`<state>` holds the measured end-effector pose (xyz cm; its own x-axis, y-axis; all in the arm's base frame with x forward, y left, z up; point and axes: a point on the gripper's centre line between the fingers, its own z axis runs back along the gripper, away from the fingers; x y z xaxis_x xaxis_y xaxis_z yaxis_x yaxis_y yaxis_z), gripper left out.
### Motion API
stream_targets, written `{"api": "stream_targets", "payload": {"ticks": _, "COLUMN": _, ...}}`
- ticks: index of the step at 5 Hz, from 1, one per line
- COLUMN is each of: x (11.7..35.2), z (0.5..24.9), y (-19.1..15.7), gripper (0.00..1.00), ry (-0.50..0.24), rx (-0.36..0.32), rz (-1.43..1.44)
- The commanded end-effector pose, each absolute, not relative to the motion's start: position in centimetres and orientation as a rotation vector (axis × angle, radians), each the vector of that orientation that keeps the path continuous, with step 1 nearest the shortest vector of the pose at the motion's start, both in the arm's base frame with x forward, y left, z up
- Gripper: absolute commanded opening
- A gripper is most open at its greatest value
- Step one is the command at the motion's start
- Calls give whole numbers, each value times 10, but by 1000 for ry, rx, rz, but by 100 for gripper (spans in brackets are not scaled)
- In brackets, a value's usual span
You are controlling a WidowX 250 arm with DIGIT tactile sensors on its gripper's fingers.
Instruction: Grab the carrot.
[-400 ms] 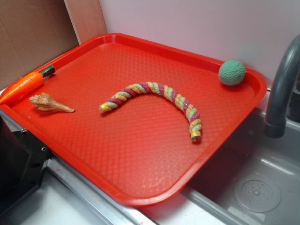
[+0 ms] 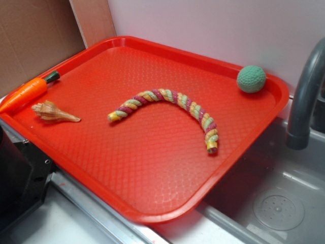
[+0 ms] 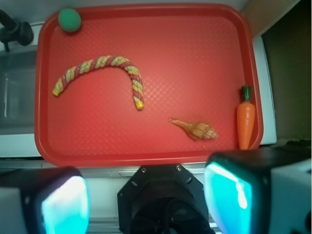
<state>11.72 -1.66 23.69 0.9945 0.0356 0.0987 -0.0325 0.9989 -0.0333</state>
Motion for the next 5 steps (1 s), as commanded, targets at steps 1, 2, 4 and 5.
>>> {"api": "stream_targets", "payload": {"ticks": 1, "x": 146, "z": 164, "y": 56, "gripper": 100, "ry": -96, "rx": 35, "rz": 363}}
{"api": "stream_targets", "payload": {"ticks": 2, "x": 152, "z": 136, "y": 84, "gripper": 100, "ry": -141, "rx": 53, "rz": 475}}
{"api": "stream_targets", "payload": {"ticks": 4, "x": 139, "z": 80, "y": 139, "gripper": 100, "ry": -57, "rx": 66, "rz": 447}}
{"api": "stream_targets", "payload": {"ticks": 5, "x": 144, "z": 50, "y": 143, "gripper": 100, "ry": -16, "rx": 51, "rz": 357}}
